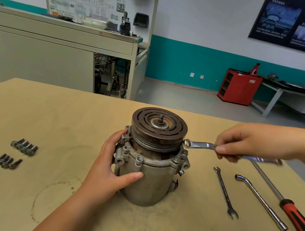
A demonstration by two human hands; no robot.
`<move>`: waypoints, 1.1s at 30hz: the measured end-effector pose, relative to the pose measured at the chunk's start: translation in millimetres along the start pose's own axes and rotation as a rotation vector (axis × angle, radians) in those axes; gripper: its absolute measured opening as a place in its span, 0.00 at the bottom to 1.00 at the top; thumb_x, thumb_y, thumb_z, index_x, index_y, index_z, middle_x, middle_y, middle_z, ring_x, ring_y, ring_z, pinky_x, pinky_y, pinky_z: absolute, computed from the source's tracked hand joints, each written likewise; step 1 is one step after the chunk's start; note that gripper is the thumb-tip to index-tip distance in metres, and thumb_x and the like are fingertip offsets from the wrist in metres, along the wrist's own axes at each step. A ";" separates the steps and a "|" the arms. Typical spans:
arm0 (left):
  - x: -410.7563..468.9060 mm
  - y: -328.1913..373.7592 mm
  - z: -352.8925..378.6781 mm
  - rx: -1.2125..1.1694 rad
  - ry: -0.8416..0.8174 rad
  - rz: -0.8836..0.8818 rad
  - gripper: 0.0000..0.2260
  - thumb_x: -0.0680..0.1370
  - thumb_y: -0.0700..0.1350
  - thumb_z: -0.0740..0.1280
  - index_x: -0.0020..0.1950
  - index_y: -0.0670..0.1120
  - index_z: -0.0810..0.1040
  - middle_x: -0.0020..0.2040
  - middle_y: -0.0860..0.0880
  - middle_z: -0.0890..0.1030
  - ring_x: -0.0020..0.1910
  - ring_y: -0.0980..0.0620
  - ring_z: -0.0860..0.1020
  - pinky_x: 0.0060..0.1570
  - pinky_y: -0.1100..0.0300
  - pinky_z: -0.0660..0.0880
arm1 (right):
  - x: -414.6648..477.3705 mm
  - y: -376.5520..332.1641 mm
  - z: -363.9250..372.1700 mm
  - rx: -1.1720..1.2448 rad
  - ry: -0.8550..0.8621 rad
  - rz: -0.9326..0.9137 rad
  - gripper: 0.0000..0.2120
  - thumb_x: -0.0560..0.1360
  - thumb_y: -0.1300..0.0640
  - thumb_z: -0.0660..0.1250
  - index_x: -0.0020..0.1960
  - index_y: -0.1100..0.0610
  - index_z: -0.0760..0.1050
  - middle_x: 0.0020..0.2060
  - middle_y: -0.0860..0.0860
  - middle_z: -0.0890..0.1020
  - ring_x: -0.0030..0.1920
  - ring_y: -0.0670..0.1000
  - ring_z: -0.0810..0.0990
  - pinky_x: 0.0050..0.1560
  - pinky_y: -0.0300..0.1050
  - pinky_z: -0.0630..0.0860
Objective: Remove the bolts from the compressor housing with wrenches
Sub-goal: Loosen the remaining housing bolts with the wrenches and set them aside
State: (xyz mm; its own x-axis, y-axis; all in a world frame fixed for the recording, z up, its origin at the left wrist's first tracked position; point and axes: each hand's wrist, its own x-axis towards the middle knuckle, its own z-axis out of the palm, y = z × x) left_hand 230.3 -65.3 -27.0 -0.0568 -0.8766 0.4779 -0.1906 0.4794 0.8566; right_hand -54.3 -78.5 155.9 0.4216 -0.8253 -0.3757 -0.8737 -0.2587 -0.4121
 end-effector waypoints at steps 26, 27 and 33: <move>0.6 1.2 0.7 0.008 0.004 -0.005 0.41 0.61 0.60 0.75 0.71 0.62 0.61 0.71 0.55 0.68 0.68 0.59 0.69 0.62 0.69 0.68 | -13.1 -37.9 63.9 0.590 -0.201 0.041 0.13 0.79 0.50 0.55 0.42 0.57 0.69 0.23 0.50 0.78 0.22 0.47 0.76 0.27 0.37 0.73; 0.7 1.5 0.6 0.008 0.004 -0.004 0.41 0.61 0.60 0.75 0.71 0.62 0.61 0.71 0.55 0.68 0.68 0.59 0.69 0.61 0.70 0.68 | -12.6 -32.5 50.1 0.410 -0.204 0.043 0.15 0.78 0.46 0.55 0.41 0.56 0.70 0.23 0.48 0.77 0.24 0.46 0.75 0.31 0.37 0.73; 0.3 0.8 0.6 0.011 0.011 -0.001 0.41 0.61 0.60 0.75 0.70 0.63 0.61 0.71 0.56 0.68 0.68 0.60 0.69 0.60 0.72 0.67 | 7.8 -10.9 11.0 -0.246 0.138 -0.049 0.17 0.64 0.33 0.56 0.43 0.40 0.76 0.38 0.41 0.78 0.40 0.41 0.75 0.44 0.41 0.73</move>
State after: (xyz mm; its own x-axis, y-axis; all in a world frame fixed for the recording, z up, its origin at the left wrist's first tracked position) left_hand 229.6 -65.2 -26.3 -0.0459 -0.8763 0.4795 -0.2010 0.4783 0.8549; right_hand -38.8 -76.6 148.3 0.4423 -0.8650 -0.2367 -0.8929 -0.4001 -0.2063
